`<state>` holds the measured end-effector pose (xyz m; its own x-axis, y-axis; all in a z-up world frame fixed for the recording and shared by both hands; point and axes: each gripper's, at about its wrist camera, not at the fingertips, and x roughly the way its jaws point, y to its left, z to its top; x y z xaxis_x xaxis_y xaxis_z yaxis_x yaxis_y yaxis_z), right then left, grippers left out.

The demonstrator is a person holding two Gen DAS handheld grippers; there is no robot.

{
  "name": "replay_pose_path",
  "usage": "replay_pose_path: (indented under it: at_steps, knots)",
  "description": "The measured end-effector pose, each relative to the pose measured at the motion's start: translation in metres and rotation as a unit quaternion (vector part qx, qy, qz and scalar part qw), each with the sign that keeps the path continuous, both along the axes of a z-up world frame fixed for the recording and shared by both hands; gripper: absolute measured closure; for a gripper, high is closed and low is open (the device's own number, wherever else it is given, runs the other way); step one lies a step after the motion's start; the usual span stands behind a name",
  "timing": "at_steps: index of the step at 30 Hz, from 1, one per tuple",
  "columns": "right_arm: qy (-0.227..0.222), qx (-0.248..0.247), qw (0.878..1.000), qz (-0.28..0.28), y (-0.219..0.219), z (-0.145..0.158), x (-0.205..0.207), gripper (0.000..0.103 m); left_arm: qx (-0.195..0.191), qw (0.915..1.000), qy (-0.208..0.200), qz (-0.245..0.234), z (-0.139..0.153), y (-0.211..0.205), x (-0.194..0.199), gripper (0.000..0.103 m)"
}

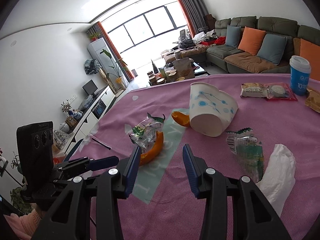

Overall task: Collect trash
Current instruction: 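Open both tools over the bin and swing back to the table, then grasp the orange peel with the left tool while the right tool grasps a clear plastic wrapper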

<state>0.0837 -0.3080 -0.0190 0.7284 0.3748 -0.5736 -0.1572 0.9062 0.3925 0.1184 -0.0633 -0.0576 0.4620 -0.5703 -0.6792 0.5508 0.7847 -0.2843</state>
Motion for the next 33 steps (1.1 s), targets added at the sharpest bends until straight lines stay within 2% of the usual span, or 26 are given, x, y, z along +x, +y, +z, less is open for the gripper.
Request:
replay_pose_path:
  at_steps: [7, 12, 15, 16, 17, 20, 33]
  knots:
    - [-0.005, -0.014, 0.998, -0.057, -0.042, 0.000, -0.020, 0.062, 0.027, 0.9995, 0.019, -0.001, -0.004, -0.018, 0.019, 0.051]
    - [-0.009, -0.030, 0.993, -0.116, -0.077, 0.003, -0.036, 0.060, 0.036, 0.9988, 0.031, -0.008, -0.008, -0.027, 0.029, 0.058]
    - [-0.004, -0.033, 0.990, -0.140, -0.098, -0.001, -0.042, 0.060, 0.035, 0.9988, 0.034, -0.008, -0.010, -0.029, 0.032, 0.066]
    - [-0.002, -0.032, 0.989, -0.144, -0.101, -0.002, -0.043, 0.060, 0.034, 0.9988, 0.035, -0.008, -0.010, -0.029, 0.032, 0.075]
    - [-0.001, -0.032, 0.989, -0.147, -0.104, -0.002, -0.043, 0.060, 0.032, 0.9987, 0.038, -0.009, -0.011, -0.030, 0.033, 0.083]
    - [-0.003, -0.036, 0.989, -0.142, -0.102, -0.004, -0.040, 0.060, 0.031, 0.9987, 0.040, -0.011, -0.012, -0.028, 0.031, 0.088]
    - [0.016, -0.067, 0.994, -0.084, -0.068, -0.014, -0.002, 0.061, 0.016, 0.9989, 0.027, -0.035, -0.006, -0.018, -0.002, 0.089]
